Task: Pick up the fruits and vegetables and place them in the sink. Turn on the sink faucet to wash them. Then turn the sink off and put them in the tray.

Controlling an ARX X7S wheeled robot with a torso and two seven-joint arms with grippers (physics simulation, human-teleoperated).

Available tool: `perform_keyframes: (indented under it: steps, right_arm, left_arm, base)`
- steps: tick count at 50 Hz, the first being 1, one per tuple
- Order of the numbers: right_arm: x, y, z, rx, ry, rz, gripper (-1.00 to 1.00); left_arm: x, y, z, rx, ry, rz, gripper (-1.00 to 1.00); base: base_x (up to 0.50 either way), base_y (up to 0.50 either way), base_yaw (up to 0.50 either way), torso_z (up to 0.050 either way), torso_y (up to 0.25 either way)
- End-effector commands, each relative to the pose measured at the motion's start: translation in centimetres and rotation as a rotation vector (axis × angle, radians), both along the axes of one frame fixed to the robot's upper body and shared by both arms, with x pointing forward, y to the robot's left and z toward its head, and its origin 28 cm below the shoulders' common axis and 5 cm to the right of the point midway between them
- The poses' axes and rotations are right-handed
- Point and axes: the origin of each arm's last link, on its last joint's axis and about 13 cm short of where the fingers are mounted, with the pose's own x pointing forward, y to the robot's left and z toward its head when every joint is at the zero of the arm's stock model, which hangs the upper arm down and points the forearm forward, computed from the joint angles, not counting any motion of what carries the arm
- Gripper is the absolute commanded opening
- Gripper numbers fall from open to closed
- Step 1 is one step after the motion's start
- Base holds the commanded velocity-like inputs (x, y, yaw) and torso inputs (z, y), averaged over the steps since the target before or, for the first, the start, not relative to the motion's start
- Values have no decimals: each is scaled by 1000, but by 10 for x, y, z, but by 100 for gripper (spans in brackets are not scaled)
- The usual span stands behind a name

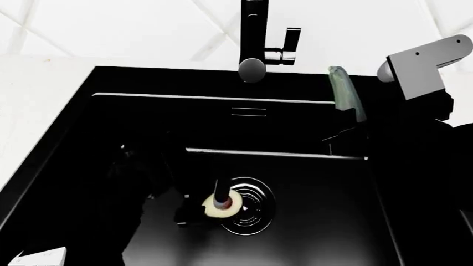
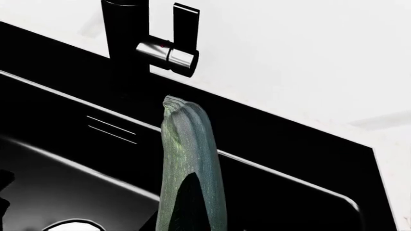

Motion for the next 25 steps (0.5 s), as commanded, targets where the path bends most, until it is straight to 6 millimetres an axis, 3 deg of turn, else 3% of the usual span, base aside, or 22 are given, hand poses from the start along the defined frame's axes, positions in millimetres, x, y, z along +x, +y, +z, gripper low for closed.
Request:
perform_keyframes:
  steps: [1, 25]
  right_arm:
    - [0, -1, 1, -7, -9, -4, -100]
    - [5, 0, 13, -40, -13, -2, -100]
  left_arm:
    - [4, 4, 14, -44, -42, 18, -100]
    - [-26, 44, 60, -109, -160, 113, -100]
  base:
    - [0, 0, 0, 0, 0]
    - [0, 0, 0, 0, 0]
